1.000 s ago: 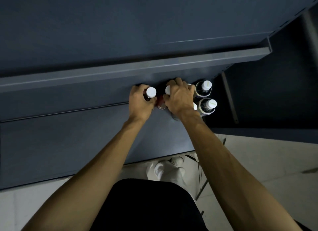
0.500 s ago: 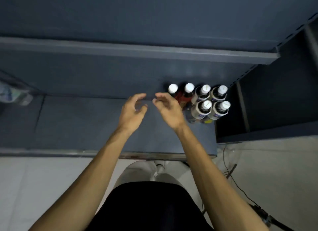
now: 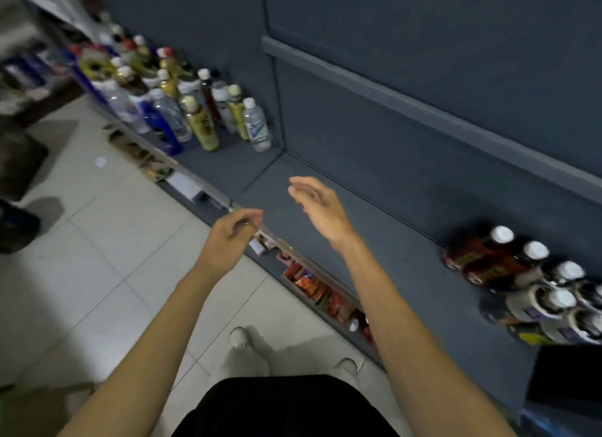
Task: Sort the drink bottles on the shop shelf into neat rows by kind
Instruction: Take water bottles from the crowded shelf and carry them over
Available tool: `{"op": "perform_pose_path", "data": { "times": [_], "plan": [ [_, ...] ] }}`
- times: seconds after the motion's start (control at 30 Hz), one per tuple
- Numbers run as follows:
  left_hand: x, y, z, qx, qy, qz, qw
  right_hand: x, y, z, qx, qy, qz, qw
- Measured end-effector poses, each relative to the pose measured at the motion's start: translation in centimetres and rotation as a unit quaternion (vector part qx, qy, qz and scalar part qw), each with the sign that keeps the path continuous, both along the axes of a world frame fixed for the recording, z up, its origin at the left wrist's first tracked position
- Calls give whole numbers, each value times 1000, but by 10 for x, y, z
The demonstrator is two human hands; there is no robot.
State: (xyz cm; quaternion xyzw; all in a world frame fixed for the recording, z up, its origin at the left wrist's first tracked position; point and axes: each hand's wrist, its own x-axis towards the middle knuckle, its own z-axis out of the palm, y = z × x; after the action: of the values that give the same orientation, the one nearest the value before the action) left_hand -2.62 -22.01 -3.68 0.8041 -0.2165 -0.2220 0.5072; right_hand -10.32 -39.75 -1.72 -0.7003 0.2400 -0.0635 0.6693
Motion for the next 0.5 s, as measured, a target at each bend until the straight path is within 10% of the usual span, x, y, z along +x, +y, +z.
{"op": "perform_pose_path", "data": {
  "times": [0.5],
  "plan": [
    [184,158,-6,-55,36,41,997,195,159,6,-68,39,53,995]
  ]
}}
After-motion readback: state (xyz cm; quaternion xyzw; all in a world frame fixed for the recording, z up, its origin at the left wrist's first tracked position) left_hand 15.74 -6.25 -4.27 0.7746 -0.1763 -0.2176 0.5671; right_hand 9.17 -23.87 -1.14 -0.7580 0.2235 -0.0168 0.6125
